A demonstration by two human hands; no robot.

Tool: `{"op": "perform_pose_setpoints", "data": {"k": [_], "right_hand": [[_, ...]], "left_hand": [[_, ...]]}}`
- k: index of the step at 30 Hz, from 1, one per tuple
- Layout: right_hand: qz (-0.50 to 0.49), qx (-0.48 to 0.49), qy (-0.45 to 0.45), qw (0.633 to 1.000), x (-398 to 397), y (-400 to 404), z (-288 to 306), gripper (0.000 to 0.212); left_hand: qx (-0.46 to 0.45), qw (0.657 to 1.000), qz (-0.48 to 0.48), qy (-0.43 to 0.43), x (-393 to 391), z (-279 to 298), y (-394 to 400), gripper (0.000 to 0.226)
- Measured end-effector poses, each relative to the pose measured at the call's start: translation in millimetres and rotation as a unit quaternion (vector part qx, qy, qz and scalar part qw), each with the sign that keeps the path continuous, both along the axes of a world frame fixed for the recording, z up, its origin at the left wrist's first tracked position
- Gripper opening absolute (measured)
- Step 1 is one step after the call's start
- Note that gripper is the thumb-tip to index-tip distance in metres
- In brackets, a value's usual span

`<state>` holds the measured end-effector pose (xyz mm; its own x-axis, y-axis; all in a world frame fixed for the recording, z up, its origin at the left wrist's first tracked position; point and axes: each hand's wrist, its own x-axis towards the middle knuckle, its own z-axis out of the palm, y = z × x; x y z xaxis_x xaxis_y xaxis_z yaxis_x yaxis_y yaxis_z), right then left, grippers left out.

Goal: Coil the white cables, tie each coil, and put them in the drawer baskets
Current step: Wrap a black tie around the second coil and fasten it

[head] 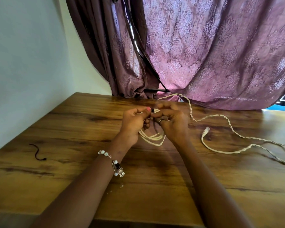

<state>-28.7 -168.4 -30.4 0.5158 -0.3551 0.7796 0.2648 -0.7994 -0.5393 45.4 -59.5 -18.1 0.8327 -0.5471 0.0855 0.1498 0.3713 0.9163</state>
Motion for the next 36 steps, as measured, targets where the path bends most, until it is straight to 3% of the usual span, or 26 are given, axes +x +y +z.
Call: {"op": "perform_pose_setpoints", "data": {"k": [3,6,12,14,16,19,23,26,31,36], "right_hand": [[0.004,-0.073,0.021,0.997,-1.8,3.9,0.9,0.02],[0.006,-0.084,0.031,0.996,-3.1,-0.2,1.3,0.019],[0.094,-0.072,0.117,0.986,-8.3,-0.9,4.8,0.021],[0.157,0.033,0.135,0.978,-11.3,-0.5,8.5,0.022],[0.202,0.196,0.106,0.954,-15.0,0.7,13.2,0.017],[0.181,0.394,0.077,0.898,-18.1,-5.3,16.4,0.015],[0.19,0.464,0.186,0.845,-24.5,-9.4,12.9,0.023],[0.222,0.489,0.198,0.82,-24.5,-10.2,10.6,0.024],[0.303,0.554,0.173,0.756,-25.7,-9.7,11.6,0.025],[0.262,0.591,0.085,0.758,-20.0,-1.4,12.8,0.027]], "left_hand": [[-0.007,0.999,-0.026,0.031,4.7,3.5,4.3,0.011],[-0.002,0.999,-0.04,0.03,8.0,4.5,6.6,0.009],[0.066,0.996,0.008,-0.058,10.3,1.5,8.8,0.018],[0.063,0.994,0.026,-0.087,10.4,2.4,10.7,0.018],[0.06,0.99,0.036,-0.122,9.9,3.5,12.7,0.02],[0.057,0.976,0.029,-0.207,11.9,2.6,13.5,0.021],[0.085,0.899,0.054,-0.426,12.4,-2.6,12.1,0.02],[0.082,0.828,0.096,-0.547,7.5,-2.5,13.3,0.022],[0.085,0.767,0.117,-0.625,7.9,-2.8,12.7,0.032],[0.079,0.753,0.121,-0.642,8.0,-2.8,9.5,0.033]]}}
